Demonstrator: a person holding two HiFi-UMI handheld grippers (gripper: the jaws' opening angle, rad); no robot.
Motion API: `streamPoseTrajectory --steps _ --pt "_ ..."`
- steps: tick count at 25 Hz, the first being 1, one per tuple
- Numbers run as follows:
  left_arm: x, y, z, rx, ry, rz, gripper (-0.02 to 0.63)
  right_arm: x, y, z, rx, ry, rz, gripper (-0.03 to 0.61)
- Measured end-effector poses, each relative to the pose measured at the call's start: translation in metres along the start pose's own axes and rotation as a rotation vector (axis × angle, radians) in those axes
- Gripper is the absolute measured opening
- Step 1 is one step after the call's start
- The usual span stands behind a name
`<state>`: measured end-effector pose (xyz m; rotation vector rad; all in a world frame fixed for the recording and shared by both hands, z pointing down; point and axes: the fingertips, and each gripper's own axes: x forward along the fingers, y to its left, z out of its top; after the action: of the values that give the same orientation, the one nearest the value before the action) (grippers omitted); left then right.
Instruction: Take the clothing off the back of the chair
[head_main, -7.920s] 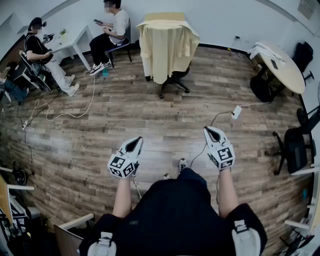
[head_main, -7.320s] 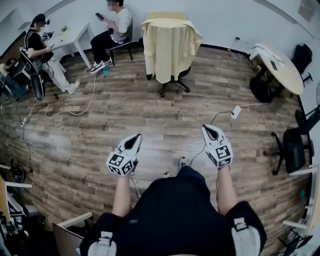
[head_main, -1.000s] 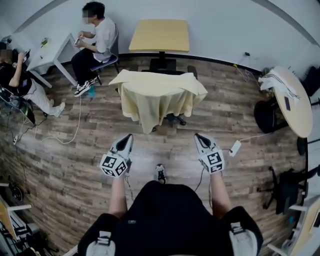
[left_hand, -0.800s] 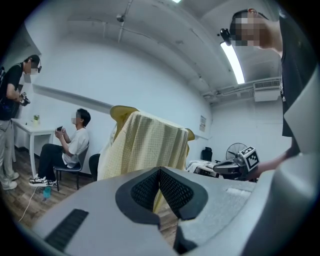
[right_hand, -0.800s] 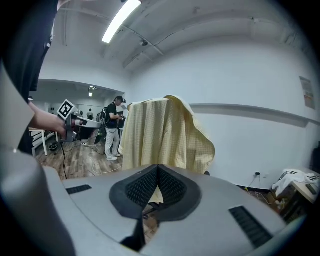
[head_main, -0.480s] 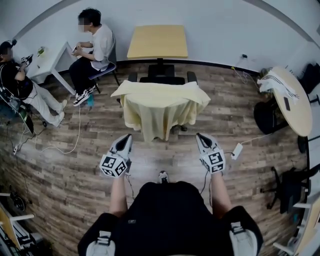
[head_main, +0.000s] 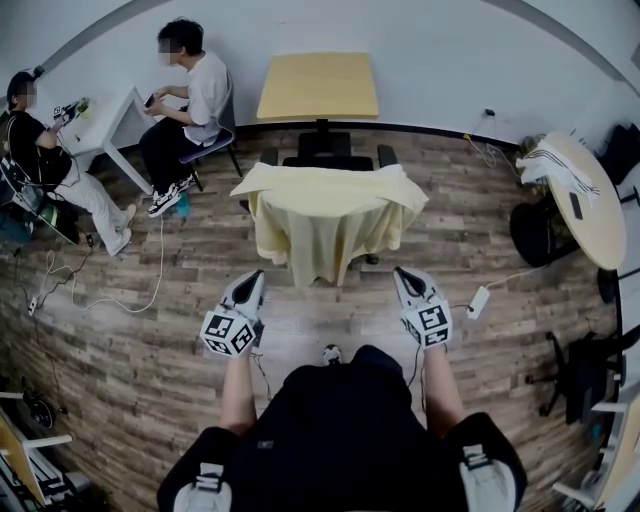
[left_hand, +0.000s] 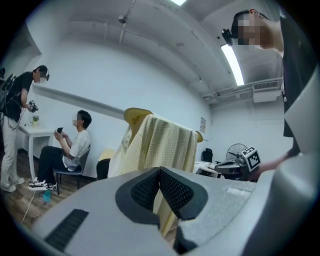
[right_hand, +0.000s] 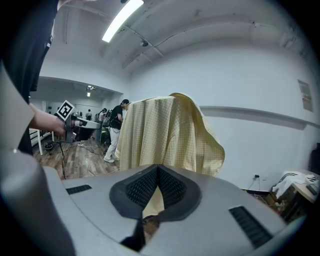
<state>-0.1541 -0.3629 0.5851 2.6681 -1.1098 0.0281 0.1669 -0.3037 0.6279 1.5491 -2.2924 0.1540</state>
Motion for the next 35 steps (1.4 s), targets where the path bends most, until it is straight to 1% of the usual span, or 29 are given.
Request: streamPoseTrajectory --steps 7,16,18,23,27,29,32,35 --pt "-0.007 0.005 0.003 0.003 -0.016 0.005 0.002 -0.003 0.005 0.004 -0.01 -0.008 0.003 -0.006" --pt "-0.007 0.013 0.015 0.02 -0.049 0.036 0.002 0.001 -0.013 0.025 -0.038 -0.045 -0.008 -0.006" --pt "-0.004 0.013 0.021 0.034 -0.051 0.03 0.002 0.001 -0.016 0.031 -0.038 -0.05 -0.017 -0.006" --pt "0.003 0.02 0.04 0.072 -0.07 0.041 0.002 0.003 -0.022 0.042 -0.086 -0.042 -0.039 -0.006" --pt "0.006 0.022 0.048 0.092 -0.071 0.043 0.002 0.006 -0.03 0.062 -0.085 -0.071 -0.061 -0.005" --pt "0.011 0.024 0.053 0.09 -0.083 0.039 0.002 0.006 -0.037 0.072 -0.08 -0.088 -0.08 -0.005" --pt "0.016 0.03 0.063 0.076 -0.109 0.045 0.002 0.008 -0.045 0.082 -0.099 -0.099 -0.096 -0.003" --pt "0.02 0.034 0.07 0.089 -0.116 0.051 0.002 0.01 -0.049 0.09 -0.126 -0.102 -0.112 -0.003"
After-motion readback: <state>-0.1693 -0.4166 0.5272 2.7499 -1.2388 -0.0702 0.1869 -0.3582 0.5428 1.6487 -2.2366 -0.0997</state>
